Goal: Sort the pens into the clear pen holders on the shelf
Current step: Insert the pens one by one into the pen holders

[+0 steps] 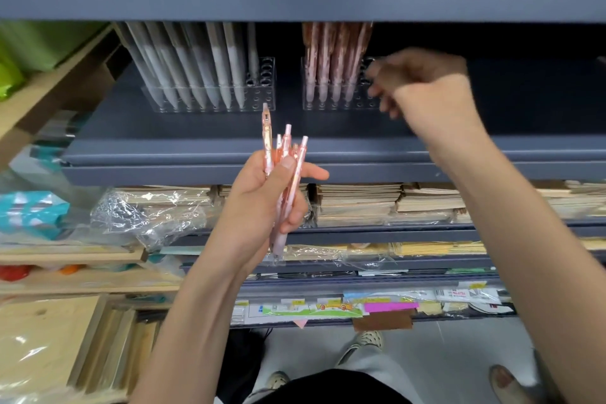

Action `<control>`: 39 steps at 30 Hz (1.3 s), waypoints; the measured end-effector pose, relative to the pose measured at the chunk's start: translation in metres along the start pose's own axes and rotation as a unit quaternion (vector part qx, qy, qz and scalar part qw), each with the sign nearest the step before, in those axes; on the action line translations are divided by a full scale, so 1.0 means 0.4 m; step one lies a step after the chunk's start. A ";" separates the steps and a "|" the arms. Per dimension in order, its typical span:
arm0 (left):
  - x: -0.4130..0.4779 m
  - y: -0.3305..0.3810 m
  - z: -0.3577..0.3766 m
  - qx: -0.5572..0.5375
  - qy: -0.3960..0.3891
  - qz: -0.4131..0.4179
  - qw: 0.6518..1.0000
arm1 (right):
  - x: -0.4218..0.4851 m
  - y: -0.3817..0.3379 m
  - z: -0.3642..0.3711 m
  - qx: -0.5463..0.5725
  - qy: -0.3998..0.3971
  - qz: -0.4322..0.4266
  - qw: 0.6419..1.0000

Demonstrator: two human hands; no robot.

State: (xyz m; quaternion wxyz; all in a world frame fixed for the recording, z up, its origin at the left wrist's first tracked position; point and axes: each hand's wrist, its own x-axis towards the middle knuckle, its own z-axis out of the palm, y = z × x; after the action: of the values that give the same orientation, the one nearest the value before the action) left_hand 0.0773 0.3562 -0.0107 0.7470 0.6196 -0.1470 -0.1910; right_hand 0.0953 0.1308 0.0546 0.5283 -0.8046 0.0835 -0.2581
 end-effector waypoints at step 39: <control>0.088 0.022 0.079 -0.004 0.073 0.002 0.997 | 0.067 0.040 -0.098 0.303 0.148 0.023 0.941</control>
State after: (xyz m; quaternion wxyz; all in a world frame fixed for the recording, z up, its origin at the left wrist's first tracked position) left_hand 0.0950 0.3138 0.0031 0.7586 0.6288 -0.0925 -0.1439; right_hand 0.1007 0.0814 0.0612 0.7345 -0.5570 0.0977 -0.3752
